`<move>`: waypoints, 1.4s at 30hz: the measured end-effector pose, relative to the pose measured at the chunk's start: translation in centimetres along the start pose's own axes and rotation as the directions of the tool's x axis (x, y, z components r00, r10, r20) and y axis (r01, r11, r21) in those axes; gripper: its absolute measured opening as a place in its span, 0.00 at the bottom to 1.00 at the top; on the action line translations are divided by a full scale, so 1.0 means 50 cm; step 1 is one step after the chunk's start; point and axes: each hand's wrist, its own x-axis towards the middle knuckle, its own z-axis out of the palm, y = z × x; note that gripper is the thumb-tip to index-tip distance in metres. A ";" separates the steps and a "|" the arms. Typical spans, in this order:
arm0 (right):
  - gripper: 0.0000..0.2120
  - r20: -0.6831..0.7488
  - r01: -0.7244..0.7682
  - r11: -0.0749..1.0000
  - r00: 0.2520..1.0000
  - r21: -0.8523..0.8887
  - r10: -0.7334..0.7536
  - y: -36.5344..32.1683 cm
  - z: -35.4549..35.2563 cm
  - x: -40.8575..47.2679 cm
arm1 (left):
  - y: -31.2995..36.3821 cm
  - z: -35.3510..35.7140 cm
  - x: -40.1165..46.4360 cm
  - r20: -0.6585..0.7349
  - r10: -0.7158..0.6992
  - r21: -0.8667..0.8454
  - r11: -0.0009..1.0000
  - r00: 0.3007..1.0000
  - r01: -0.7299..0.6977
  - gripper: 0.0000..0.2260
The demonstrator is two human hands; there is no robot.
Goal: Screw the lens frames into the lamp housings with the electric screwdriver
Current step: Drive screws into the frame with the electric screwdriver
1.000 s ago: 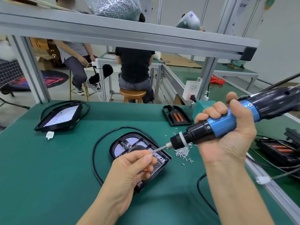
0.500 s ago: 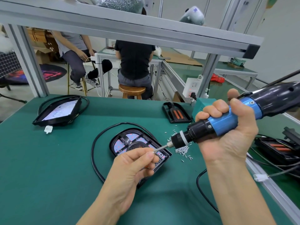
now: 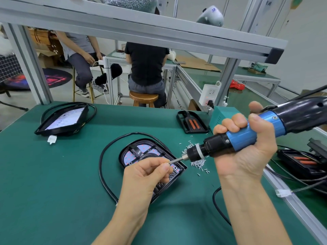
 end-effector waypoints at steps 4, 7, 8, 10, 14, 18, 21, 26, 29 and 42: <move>0.09 -0.013 0.000 1.000 1.000 -0.006 0.000 0.000 -0.008 0.012 | 0.013 -0.034 0.017 0.012 0.049 0.081 0.996 0.999 -0.049 0.13; 0.09 0.003 0.023 0.998 1.000 -0.062 -0.023 -0.004 -0.016 0.022 | 0.015 -0.110 0.058 -0.301 0.133 0.421 0.907 0.944 0.006 0.08; 0.09 0.012 0.036 0.995 0.999 -0.092 -0.035 -0.005 -0.018 0.024 | 0.015 -0.132 0.071 -0.352 0.139 0.552 0.830 0.926 0.085 0.06; 0.10 0.023 0.051 0.989 0.999 -0.142 -0.048 -0.002 -0.024 0.027 | 0.010 -0.158 0.090 -0.373 0.039 0.720 0.642 0.927 0.262 0.13; 0.11 0.031 0.038 0.979 0.999 -0.202 -0.033 0.010 -0.037 0.031 | 0.011 -0.146 0.124 -0.377 -0.131 0.835 0.380 0.917 0.397 0.34; 0.12 0.043 0.039 0.966 0.999 -0.257 -0.029 0.023 -0.050 0.032 | 0.005 -0.121 0.132 -0.366 -0.200 0.799 0.432 0.909 0.417 0.48; 0.12 0.046 0.047 0.954 0.998 -0.297 -0.035 0.031 -0.059 0.034 | -0.004 -0.114 0.122 -0.365 -0.173 0.787 0.467 0.915 0.402 0.53; 0.13 0.049 0.041 0.947 0.998 -0.319 -0.027 0.043 -0.072 0.040 | -0.014 -0.106 0.109 -0.363 -0.131 0.797 0.470 0.923 0.380 0.52; 0.13 0.055 0.039 0.946 0.998 -0.322 -0.023 0.048 -0.076 0.043 | -0.016 -0.101 0.106 -0.358 -0.121 0.807 0.460 0.926 0.372 0.50; 0.14 0.136 0.028 0.934 0.991 -0.357 0.022 0.065 -0.076 0.048 | -0.019 -0.088 0.112 -0.367 -0.111 0.796 0.476 0.924 0.373 0.44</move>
